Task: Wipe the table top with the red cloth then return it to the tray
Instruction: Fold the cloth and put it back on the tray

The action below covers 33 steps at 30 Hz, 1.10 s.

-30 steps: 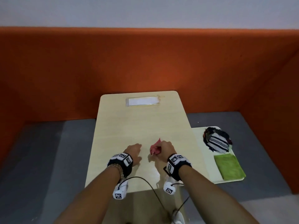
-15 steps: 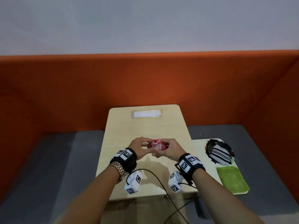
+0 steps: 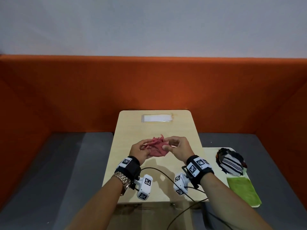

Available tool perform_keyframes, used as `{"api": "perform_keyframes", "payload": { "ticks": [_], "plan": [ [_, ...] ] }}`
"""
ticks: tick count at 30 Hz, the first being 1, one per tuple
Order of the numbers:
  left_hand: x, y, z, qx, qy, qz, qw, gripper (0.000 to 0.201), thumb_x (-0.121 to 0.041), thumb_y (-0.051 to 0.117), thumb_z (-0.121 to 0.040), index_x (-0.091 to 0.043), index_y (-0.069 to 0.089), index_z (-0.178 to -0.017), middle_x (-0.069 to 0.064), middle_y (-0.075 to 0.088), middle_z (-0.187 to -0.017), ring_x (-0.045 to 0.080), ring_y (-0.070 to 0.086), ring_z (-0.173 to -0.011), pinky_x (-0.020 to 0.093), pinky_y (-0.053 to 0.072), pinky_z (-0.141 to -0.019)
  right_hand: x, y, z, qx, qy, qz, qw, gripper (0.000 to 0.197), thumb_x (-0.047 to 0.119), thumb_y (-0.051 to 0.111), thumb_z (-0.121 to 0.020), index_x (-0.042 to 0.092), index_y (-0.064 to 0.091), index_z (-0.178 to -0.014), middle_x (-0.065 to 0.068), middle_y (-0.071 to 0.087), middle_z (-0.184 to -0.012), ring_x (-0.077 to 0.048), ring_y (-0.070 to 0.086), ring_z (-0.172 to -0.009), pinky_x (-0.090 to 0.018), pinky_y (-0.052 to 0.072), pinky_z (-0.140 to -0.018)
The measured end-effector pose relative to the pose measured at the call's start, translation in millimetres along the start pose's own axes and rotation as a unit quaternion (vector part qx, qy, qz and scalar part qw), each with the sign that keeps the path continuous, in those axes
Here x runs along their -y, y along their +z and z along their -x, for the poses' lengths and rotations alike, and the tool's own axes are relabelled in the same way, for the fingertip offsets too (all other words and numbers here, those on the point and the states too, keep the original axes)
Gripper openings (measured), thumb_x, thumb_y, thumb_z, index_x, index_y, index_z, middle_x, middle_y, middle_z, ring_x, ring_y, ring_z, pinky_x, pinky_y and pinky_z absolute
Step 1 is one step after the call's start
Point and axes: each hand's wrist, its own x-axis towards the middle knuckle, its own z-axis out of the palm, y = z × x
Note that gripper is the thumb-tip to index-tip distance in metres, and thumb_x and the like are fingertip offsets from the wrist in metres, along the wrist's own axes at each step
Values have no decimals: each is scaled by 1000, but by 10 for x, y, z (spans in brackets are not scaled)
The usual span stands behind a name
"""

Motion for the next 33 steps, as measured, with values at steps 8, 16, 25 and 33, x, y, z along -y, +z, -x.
{"api": "perform_keyframes", "payload": {
  "ticks": [8, 16, 25, 33],
  "plan": [
    [-38, -155, -139, -59, 48, -198, 977, 32, -1, 49, -90, -25, 66, -101, 8, 68, -102, 28, 64, -101, 36, 56, -85, -72, -65, 2, -7, -8, 111, 994, 29, 28, 87, -71, 17, 63, -59, 1, 65, -59, -10, 56, -52, -26, 47, -54],
    [-260, -148, -188, 53, 119, -309, 942, 44, 1, 45, -91, -31, 60, -117, 3, 69, -108, 21, 64, -102, 31, 52, -93, 209, 46, 20, 84, -81, 156, 981, 77, 48, 85, -65, 32, 55, -134, 16, 57, -127, -1, 51, -113, -20, 41, -95],
    [-444, -129, -214, 126, 126, -310, 934, 70, 15, 34, -89, -32, 40, -140, 8, 55, -136, 14, 47, -132, 27, 41, -108, 367, -141, -166, 78, -96, 175, 977, 15, 22, 63, -92, 18, 68, -79, 0, 68, -69, -19, 63, -67, -36, 54, -67],
    [-510, 98, -153, 115, 44, -43, 991, 42, -2, 42, -99, -16, 42, -138, 16, 61, -124, 22, 66, -99, 35, 55, -90, 275, -404, -66, 36, 4, -49, 998, 28, 29, 48, -102, 9, 58, -85, -4, 58, -76, -19, 55, -72, -35, 44, -69]
  ]
}}
